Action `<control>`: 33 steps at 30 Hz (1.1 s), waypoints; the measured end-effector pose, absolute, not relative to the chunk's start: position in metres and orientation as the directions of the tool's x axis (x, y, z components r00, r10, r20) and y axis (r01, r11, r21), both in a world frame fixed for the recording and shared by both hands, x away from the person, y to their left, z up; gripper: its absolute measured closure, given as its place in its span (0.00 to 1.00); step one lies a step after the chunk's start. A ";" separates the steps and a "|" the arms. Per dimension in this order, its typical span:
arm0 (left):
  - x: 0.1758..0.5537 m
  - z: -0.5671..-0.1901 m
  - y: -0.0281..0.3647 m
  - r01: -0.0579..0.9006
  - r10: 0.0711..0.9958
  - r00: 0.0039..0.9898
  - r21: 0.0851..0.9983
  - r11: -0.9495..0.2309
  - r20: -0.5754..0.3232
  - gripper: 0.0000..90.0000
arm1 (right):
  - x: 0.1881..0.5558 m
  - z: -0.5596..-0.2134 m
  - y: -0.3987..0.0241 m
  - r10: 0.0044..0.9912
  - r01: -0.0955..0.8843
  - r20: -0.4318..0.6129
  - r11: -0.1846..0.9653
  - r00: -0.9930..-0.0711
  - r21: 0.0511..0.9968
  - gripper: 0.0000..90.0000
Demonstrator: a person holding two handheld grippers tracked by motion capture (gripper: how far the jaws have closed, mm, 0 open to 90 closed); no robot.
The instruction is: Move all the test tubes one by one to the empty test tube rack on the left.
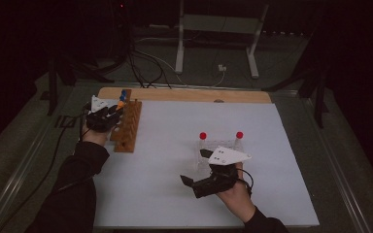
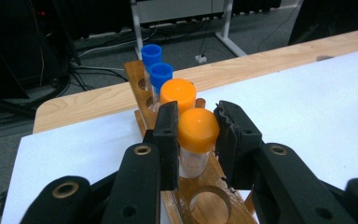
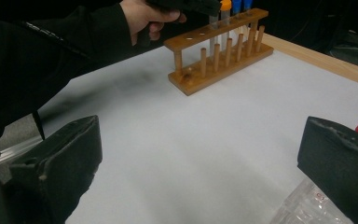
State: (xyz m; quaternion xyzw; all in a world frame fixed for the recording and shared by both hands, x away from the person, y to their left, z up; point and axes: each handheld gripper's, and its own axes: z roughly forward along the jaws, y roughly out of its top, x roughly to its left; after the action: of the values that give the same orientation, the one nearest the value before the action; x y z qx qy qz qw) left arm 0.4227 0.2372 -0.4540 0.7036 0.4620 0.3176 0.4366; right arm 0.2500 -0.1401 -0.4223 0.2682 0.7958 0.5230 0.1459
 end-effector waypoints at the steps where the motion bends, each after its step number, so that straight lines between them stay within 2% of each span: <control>1: 0.423 -0.454 0.237 0.377 0.927 0.372 0.906 -0.191 0.041 0.79 | 0.250 -0.422 -0.140 0.580 0.273 0.046 0.310 -0.813 0.911 0.00; 7: 0.423 -0.449 0.238 0.393 0.919 0.394 0.898 -0.196 0.028 0.76 | 0.249 -0.421 -0.141 0.578 0.266 0.046 0.301 -0.815 0.916 0.00; 8: 0.422 -0.448 0.238 0.391 0.918 0.395 0.900 -0.194 0.026 0.69 | 0.249 -0.421 -0.142 0.580 0.264 0.045 0.301 -0.814 0.916 0.00; 16: 0.395 -0.427 0.239 0.324 0.889 0.456 0.925 -0.200 0.033 0.39 | 0.255 -0.411 -0.157 0.610 0.248 0.035 0.270 -0.792 0.930 0.00; 20: 0.373 -0.419 0.237 0.293 0.864 0.503 0.938 -0.186 0.014 0.20 | 0.261 -0.403 -0.175 0.662 0.236 0.018 0.241 -0.750 0.941 0.00; 22: 0.361 -0.417 0.235 0.282 0.848 0.531 0.943 -0.179 0.002 0.17 | 0.266 -0.400 -0.186 0.695 0.233 0.008 0.230 -0.719 0.945 0.00; 24: 0.349 -0.416 0.232 0.271 0.823 0.568 0.946 -0.176 -0.010 0.08 | 0.270 -0.398 -0.197 0.732 0.229 -0.009 0.225 -0.682 0.947 0.00; 27: 0.334 -0.417 0.226 0.256 0.791 0.612 0.949 -0.186 -0.009 0.03 | 0.277 -0.398 -0.216 0.766 0.242 0.006 0.196 -0.643 0.950 0.00; 33: 0.309 -0.429 0.211 0.259 0.718 0.695 0.945 -0.200 -0.038 0.02 | 0.292 -0.410 -0.249 0.843 0.298 0.037 0.149 -0.537 0.943 0.00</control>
State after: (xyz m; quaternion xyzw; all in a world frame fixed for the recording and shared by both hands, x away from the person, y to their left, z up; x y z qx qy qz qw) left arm 0.3095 0.2113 -0.4289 0.7449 0.3277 0.2123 0.5409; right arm 0.2917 -0.2486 -0.4101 0.4015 0.7102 0.5140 0.2649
